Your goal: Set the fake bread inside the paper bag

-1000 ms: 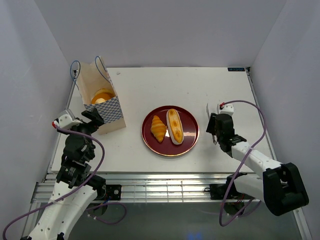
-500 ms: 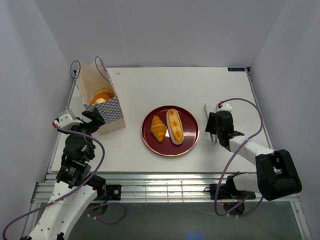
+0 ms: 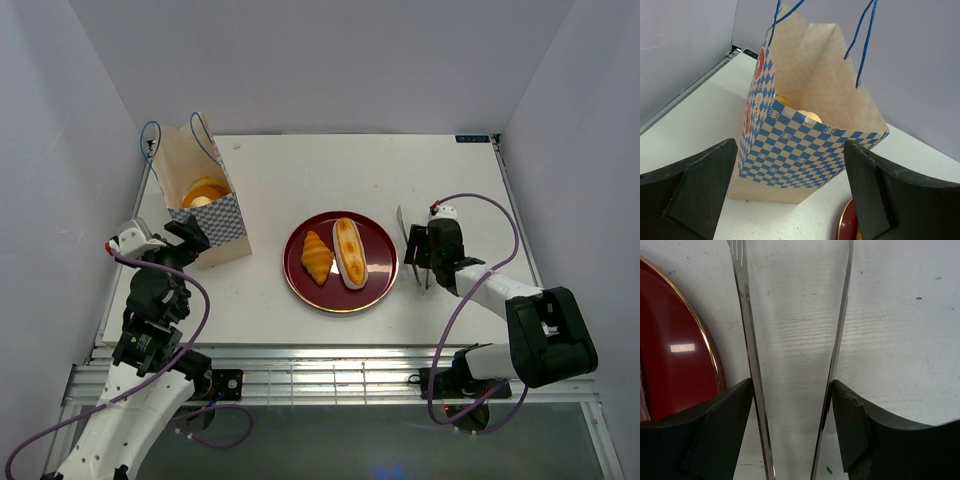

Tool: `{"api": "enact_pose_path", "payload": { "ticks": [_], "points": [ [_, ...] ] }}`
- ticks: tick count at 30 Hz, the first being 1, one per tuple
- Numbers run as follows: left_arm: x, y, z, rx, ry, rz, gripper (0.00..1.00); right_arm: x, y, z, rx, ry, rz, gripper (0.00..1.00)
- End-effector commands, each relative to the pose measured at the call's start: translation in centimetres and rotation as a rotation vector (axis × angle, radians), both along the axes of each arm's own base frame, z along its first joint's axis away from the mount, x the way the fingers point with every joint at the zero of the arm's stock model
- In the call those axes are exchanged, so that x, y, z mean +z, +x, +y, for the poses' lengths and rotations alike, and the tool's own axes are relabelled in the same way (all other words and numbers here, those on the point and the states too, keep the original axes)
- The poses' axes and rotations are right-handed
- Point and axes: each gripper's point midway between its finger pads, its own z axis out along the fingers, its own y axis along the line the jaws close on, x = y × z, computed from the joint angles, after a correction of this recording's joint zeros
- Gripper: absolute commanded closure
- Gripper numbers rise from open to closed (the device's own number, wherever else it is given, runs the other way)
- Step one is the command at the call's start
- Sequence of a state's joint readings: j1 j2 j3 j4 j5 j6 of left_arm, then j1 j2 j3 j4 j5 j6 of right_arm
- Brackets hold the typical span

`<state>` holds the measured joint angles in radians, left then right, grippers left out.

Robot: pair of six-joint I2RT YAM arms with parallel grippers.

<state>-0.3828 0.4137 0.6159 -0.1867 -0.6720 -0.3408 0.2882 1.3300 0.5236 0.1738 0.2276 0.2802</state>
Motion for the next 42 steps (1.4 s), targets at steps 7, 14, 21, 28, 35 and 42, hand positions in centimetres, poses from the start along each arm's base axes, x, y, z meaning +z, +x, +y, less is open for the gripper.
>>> {"api": "enact_pose_path", "payload": {
  "ticks": [7, 14, 21, 28, 35, 42],
  "points": [
    [0.9, 0.2, -0.5, -0.026, 0.01, -0.016, 0.02, 1.2, 1.3, 0.5, 0.019, 0.009, -0.018, 0.25],
    [0.9, 0.2, -0.6, -0.03, 0.012, -0.018, 0.02, 2.7, 1.4, 0.1, -0.003, 0.009, -0.036, 0.22],
    [0.8, 0.2, -0.5, -0.029, 0.015, -0.017, 0.02, 7.0, 1.5, -0.3, -0.022, 0.014, -0.103, 0.18],
    [1.5, -0.3, -0.2, -0.022, 0.016, -0.053, 0.02, 14.5, 0.4, 2.5, 0.162, 0.11, -0.283, 0.06],
    [1.0, 0.5, -1.3, -0.073, 0.043, -0.028, 0.02, 18.7, -1.3, 5.4, 0.34, 0.185, -0.319, 0.1],
    [0.3, 1.0, -1.7, -0.088, 0.059, -0.001, 0.02, 20.2, -2.2, 7.4, 0.4, 0.218, -0.292, 0.1]
  ]
}}
